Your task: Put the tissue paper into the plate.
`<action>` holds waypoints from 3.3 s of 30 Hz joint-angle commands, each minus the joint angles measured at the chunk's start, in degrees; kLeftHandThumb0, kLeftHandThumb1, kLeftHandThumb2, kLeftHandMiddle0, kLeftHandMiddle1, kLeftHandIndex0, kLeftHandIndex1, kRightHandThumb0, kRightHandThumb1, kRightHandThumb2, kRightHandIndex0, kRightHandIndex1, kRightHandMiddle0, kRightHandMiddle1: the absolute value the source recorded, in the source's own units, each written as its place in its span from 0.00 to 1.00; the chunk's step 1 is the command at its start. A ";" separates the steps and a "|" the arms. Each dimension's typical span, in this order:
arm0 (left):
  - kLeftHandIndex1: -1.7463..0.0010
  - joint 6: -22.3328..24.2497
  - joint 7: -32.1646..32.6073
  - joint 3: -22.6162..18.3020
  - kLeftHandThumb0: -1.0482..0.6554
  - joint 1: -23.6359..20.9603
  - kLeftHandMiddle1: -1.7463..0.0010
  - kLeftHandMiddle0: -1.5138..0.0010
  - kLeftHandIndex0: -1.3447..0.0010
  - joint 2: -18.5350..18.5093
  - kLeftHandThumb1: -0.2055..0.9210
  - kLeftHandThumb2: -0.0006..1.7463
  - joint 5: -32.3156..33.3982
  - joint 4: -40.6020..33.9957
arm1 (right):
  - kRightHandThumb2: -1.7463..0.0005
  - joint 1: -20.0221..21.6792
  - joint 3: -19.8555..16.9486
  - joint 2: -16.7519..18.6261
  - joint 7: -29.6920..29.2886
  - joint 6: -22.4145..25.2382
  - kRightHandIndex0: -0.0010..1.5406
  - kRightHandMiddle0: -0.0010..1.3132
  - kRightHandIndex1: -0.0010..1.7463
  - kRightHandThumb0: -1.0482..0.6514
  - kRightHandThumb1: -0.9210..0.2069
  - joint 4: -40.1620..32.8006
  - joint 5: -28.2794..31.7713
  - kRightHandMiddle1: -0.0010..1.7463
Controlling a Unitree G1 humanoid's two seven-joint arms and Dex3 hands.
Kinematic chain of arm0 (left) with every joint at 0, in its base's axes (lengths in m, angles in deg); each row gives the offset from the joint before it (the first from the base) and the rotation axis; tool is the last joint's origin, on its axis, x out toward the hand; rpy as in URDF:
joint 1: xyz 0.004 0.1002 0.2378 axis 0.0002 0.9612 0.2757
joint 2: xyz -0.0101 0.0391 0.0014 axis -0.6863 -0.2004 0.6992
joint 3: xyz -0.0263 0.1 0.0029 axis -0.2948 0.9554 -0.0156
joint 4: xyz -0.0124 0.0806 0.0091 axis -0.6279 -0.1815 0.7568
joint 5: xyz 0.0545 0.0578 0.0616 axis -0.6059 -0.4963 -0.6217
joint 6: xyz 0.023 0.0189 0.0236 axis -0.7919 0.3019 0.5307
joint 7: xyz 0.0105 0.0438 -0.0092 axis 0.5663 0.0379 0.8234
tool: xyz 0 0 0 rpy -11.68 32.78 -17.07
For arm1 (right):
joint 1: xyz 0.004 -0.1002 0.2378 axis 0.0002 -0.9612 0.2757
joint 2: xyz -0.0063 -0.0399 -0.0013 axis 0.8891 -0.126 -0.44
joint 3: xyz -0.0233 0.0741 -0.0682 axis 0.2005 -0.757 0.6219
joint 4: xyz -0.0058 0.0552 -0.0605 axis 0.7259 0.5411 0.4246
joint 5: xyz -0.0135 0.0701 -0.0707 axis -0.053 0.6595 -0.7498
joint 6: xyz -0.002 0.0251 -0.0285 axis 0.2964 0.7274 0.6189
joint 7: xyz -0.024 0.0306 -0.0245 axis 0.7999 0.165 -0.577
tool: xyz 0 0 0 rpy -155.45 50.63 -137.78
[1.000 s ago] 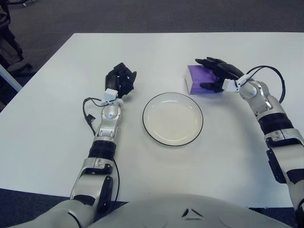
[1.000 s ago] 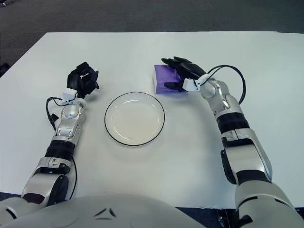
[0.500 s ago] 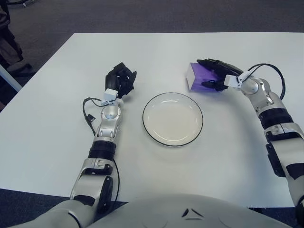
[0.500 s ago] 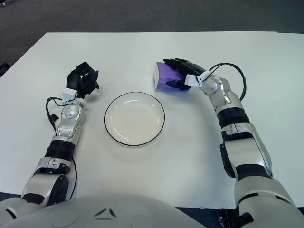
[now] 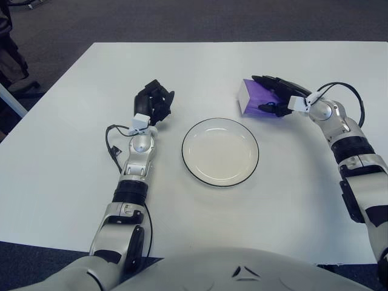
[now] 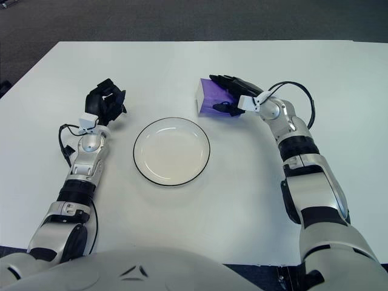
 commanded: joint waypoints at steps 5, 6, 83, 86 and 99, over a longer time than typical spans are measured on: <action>0.00 0.25 0.55 0.74 0.40 9.99 0.00 0.33 0.34 2.96 1.00 0.18 -0.38 4.93 | 0.61 -1.90 2.24 0.13 2.04 0.41 0.00 0.01 0.00 0.00 0.00 4.30 -0.59 0.00; 0.00 0.21 0.58 0.77 0.40 10.01 0.00 0.33 0.34 2.99 1.00 0.18 -0.41 4.91 | 0.61 -2.00 2.39 0.08 1.54 0.16 0.00 0.01 0.00 0.00 0.00 4.42 -0.87 0.00; 0.00 -0.29 0.89 0.23 0.40 9.11 0.00 0.34 0.34 2.71 1.00 0.19 -0.05 5.88 | 0.21 -18.74 -9.50 6.70 -16.96 8.43 0.39 0.36 1.00 0.62 0.58 -42.23 14.54 0.99; 0.00 -0.27 0.80 0.17 0.40 8.94 0.00 0.34 0.33 2.64 1.00 0.19 0.01 6.03 | 0.21 -18.87 -9.26 6.83 -15.67 6.74 0.39 0.36 1.00 0.62 0.58 -42.99 14.48 0.99; 0.00 -0.25 0.71 0.20 0.40 8.95 0.00 0.34 0.33 2.68 1.00 0.19 0.05 5.96 | 0.21 -18.52 -5.92 7.26 -9.72 1.16 0.40 0.37 1.00 0.62 0.59 -45.61 12.62 0.97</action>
